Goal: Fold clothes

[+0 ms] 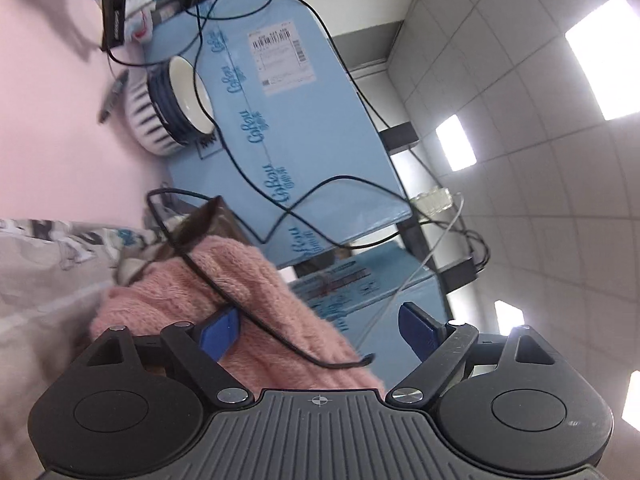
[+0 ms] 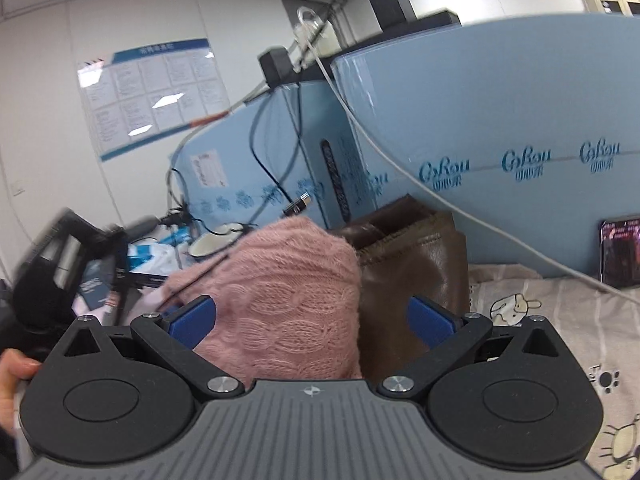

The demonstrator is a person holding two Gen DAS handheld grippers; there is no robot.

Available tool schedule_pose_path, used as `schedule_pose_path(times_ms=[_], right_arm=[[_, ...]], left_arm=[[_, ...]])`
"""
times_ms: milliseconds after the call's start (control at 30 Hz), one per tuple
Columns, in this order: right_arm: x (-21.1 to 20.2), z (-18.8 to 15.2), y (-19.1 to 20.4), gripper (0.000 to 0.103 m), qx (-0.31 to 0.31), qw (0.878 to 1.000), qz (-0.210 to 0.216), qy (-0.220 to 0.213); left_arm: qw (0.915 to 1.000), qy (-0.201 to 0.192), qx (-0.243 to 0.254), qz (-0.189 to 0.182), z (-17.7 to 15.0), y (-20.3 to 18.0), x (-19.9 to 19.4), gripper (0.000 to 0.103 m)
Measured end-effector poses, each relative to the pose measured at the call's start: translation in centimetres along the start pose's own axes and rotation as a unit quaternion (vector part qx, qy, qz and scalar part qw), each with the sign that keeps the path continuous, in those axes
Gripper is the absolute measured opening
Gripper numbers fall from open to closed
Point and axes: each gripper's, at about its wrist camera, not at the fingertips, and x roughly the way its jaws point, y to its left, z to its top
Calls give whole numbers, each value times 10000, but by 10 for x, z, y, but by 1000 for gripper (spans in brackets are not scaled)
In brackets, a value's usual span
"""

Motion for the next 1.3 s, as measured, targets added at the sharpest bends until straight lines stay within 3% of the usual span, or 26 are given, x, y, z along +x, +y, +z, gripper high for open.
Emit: schedule_pose_path(times_ms=[33,67,100,167,267,333,400,500,567,633,667,700,800,900,967,1033,1067,1167,1300], right_arm=[[8,-1,-1,103,65,10000,-15,52],[14,-3,-1,103,117,9999,-19,75],[20,-4,-1,103,169,9998,-23,98],[32,-7,0,103,269,9995,-31,142],[42,-9,2,103,292,9994,-12,170],[47,-10,3,103,276,9995,-4,179],[50,-10,3,103,314,9993,-21,190],[52,-10,3,103,308,9993,2,193],[53,-9,2,103,331,9993,-2,191],[55,-8,0,103,394,9989,30,232],[56,-8,-1,103,418,9988,50,253],[57,-8,-1,103,414,9988,68,264],[61,-8,-1,103,458,9985,88,291],[64,-9,0,99,548,9979,110,335],[64,-9,3,83,552,9979,94,316],[61,-9,8,65,437,9987,24,257],[59,-10,11,61,380,9990,-5,221],[51,-8,16,49,426,9990,52,127],[34,-2,16,41,825,9952,518,65]], left_arm=[[10000,-28,2,-91,1,-1,3,83],[9998,-35,84,-155,3,-3,6,72],[9996,-41,170,-218,4,-6,9,50],[9988,-23,373,-303,10,-9,12,20],[9958,-263,676,-555,24,-10,8,16],[9945,-537,763,-465,40,-8,2,15],[9919,-969,815,-83,63,-4,-8,15],[9828,-1693,344,646,103,19,-27,15],[9755,-1635,-84,1466,128,39,-32,22],[9620,-984,-710,2445,146,58,-35,49],[9559,-659,-827,2742,149,64,-37,78],[9479,-335,-934,3026,152,70,-40,83],[9534,-6,-624,2952,143,69,-62,85],[9580,-24,-123,2864,129,54,-88,91],[9605,-142,427,2747,113,40,-103,91],[9644,-275,1088,2396,89,24,-113,92],[9644,-229,1486,2175,74,15,-112,93],[9580,-18,2387,1589,35,-1,-95,97],[9391,650,3062,1420,-2,-10,-47,96]])
